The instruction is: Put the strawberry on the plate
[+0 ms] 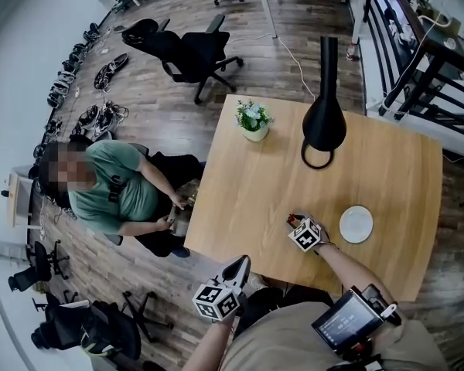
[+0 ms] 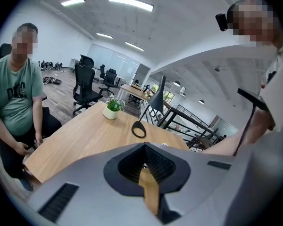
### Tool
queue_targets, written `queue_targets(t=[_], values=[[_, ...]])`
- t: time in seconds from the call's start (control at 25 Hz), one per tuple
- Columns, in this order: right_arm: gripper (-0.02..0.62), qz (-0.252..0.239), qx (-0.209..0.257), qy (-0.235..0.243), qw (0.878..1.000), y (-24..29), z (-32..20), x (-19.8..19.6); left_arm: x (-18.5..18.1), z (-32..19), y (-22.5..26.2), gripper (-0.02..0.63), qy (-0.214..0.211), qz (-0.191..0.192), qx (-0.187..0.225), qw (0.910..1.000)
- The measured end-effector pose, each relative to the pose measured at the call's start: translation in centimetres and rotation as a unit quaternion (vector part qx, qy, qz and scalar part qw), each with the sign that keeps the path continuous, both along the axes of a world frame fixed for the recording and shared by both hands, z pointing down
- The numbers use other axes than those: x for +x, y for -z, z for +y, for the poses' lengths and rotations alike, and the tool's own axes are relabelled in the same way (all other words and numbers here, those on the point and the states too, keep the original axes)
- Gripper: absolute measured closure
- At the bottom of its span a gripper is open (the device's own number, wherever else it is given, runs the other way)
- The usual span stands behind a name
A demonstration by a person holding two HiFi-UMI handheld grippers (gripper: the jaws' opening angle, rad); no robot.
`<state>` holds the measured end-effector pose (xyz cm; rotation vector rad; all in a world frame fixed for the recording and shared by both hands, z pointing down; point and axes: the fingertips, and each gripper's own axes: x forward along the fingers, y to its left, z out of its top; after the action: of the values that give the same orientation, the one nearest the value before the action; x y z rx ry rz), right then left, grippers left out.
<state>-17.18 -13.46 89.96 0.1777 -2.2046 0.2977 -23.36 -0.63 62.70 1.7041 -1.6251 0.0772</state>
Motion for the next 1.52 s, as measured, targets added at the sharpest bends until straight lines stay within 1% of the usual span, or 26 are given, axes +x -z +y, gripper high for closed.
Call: queue_targets(t=[0.2, 0.4, 0.56, 0.68, 0.84, 1.08, 1.28, 1.4, 1.52], values=[[0.462, -0.03, 0.005, -0.012, 0.999, 3.8, 0.3, 0.9, 1.1, -0.7, 0.0, 0.603, -0.006, 0.008, 0.016, 0.9998], [0.463, -0.069, 0.026, -0.021, 0.997, 9.0, 0.2, 1.9, 2.4, -1.6, 1.0, 0.603, -0.015, 0.015, 0.036, 0.9991], [0.463, -0.1, 0.052, -0.036, 0.993, 13.1, -0.5, 3.5, 3.7, -2.1, 1.4, 0.604, -0.025, 0.02, 0.05, 0.9982], [0.463, -0.121, 0.063, -0.046, 0.99, 15.7, -0.4, 4.7, 4.5, -1.9, 1.5, 0.603, -0.027, 0.027, 0.058, 0.9976], [0.463, -0.156, 0.072, -0.061, 0.983, 19.3, -0.3, 6.1, 5.3, -2.0, 1.7, 0.603, -0.029, 0.036, 0.068, 0.9966], [0.463, -0.199, 0.106, -0.079, 0.971, 24.8, -1.2, 8.2, 6.5, -3.3, 2.6, 0.603, -0.042, 0.044, 0.089, 0.9942], [0.463, -0.22, 0.134, -0.099, 0.961, 30.3, -1.8, 11.6, 8.7, -4.7, 4.9, 0.603, -0.062, 0.048, 0.108, 0.9911], [0.463, -0.235, 0.154, -0.112, 0.953, 33.3, -2.1, 13.4, 9.9, -5.7, 6.2, 0.603, -0.079, 0.049, 0.117, 0.9888], [0.463, -0.237, 0.164, -0.12, 0.95, 35.2, -2.0, 15.6, 11.4, -6.5, 7.0, 0.603, -0.095, 0.051, 0.121, 0.9867]])
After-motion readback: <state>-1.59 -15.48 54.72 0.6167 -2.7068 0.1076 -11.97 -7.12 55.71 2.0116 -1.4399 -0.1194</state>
